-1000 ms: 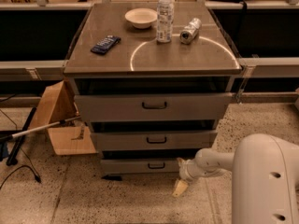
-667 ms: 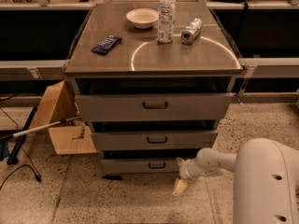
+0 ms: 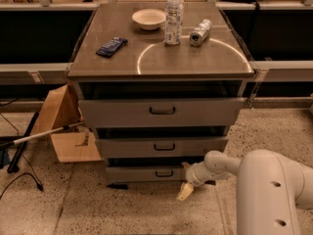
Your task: Open bottom drawer
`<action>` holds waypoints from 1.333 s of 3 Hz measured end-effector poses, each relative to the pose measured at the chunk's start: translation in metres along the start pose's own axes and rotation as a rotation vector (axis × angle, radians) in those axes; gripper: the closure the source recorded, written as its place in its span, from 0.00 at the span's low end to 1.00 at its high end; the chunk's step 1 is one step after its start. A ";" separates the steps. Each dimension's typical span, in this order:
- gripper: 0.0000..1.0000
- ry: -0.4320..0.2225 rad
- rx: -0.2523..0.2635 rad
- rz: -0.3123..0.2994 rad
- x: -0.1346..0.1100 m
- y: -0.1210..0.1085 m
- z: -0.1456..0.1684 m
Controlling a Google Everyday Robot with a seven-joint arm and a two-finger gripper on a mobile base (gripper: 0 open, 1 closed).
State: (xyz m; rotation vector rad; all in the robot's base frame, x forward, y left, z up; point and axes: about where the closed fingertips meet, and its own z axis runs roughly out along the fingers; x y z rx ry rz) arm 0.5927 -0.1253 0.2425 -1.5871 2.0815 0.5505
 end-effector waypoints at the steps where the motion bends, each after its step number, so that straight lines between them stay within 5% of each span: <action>1: 0.00 0.031 0.014 0.014 0.000 -0.018 0.014; 2: 0.00 0.031 0.014 0.014 0.000 -0.018 0.014; 4: 0.00 0.023 0.109 -0.006 0.005 -0.033 0.026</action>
Offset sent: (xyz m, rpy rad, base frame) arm 0.0304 -0.0017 -0.0157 -0.0624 0.0033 -0.0410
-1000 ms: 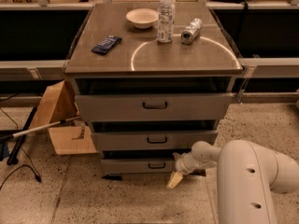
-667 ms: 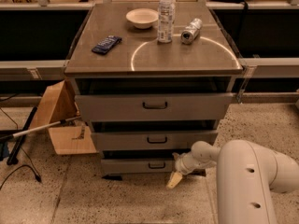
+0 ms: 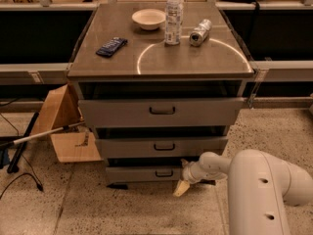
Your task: Open bottom drawer
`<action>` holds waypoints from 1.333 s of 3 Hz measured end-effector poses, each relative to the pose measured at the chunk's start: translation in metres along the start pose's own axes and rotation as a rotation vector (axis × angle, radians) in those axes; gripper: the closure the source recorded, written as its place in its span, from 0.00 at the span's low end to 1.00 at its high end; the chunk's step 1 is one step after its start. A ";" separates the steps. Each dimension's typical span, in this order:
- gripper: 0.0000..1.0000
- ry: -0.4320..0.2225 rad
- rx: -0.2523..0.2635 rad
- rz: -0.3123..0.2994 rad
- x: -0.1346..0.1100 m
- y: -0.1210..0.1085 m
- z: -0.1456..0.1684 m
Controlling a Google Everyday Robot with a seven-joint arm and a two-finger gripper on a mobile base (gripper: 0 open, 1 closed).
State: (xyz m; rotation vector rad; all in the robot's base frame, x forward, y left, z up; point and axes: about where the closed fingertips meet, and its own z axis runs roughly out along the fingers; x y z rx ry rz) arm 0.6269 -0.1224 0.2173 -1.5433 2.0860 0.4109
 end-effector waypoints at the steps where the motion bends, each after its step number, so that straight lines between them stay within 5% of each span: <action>1: 0.00 -0.014 0.029 0.007 0.006 -0.009 0.005; 3: 0.00 -0.085 -0.049 0.064 0.022 -0.023 0.026; 4: 0.00 -0.085 -0.049 0.064 0.022 -0.023 0.026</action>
Offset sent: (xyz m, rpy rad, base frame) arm 0.0233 -0.0216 -0.0251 0.1284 0.0211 -0.0304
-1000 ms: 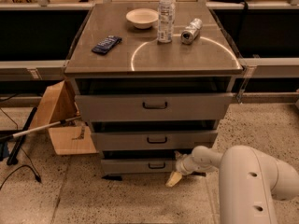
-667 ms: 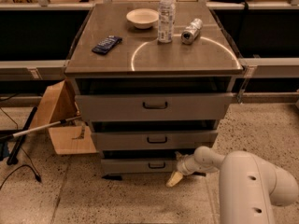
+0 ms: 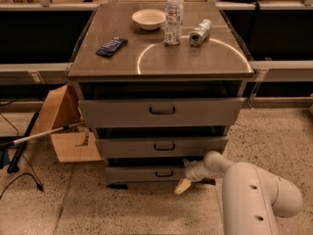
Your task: Open bottom drawer
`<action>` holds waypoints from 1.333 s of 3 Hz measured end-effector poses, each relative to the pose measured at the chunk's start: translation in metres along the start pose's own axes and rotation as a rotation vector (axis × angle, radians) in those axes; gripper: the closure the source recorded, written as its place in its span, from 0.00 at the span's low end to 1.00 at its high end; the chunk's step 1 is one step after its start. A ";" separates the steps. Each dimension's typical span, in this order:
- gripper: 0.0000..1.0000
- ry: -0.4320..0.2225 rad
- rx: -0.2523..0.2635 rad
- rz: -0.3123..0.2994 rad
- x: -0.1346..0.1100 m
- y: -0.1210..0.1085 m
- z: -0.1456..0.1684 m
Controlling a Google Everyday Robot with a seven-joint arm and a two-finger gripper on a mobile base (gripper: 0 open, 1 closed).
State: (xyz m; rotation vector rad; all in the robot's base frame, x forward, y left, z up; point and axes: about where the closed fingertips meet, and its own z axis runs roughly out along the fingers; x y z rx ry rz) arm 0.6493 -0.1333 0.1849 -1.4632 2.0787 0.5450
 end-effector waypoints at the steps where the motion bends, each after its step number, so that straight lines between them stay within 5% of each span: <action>1: 0.26 0.000 0.000 0.000 0.000 0.000 0.000; 3: 0.81 0.000 0.000 0.000 0.000 0.000 0.000; 4: 1.00 0.000 -0.001 0.000 -0.001 0.000 -0.004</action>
Offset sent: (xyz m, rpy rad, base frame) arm 0.0000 0.0000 0.0000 0.0000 0.0000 0.0000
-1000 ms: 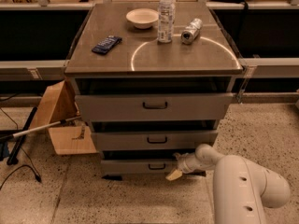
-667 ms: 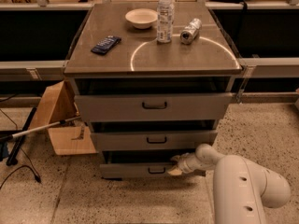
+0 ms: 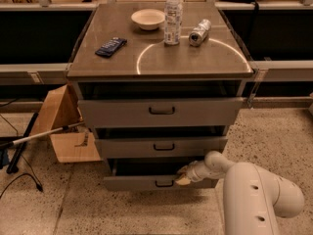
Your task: Open bottom drawer
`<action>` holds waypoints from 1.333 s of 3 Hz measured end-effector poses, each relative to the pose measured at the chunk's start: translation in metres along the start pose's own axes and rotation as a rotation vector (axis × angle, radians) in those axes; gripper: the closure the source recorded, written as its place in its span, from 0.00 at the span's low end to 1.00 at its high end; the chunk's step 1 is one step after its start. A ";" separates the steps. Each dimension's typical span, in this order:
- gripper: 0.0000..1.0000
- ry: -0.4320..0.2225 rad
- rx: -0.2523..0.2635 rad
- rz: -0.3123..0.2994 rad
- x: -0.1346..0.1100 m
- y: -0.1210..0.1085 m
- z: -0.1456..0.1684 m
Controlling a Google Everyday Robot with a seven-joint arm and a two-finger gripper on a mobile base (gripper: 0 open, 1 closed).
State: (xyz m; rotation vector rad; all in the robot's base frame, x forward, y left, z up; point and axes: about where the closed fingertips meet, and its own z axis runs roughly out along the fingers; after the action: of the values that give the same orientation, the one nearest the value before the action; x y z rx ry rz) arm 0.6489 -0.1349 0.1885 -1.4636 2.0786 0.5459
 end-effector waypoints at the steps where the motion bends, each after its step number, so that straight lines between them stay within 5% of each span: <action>1: 1.00 -0.001 -0.006 0.000 0.001 0.004 -0.001; 3: 1.00 -0.007 -0.012 0.026 0.011 0.020 -0.007; 4: 1.00 -0.009 -0.031 0.052 0.019 0.050 -0.011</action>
Offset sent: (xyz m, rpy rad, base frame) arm -0.0645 -0.0157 -0.0159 0.0358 0.0677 -0.0389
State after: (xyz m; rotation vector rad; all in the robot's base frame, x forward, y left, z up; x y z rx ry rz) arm 0.5948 -0.1390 0.1858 -1.4255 2.1151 0.6055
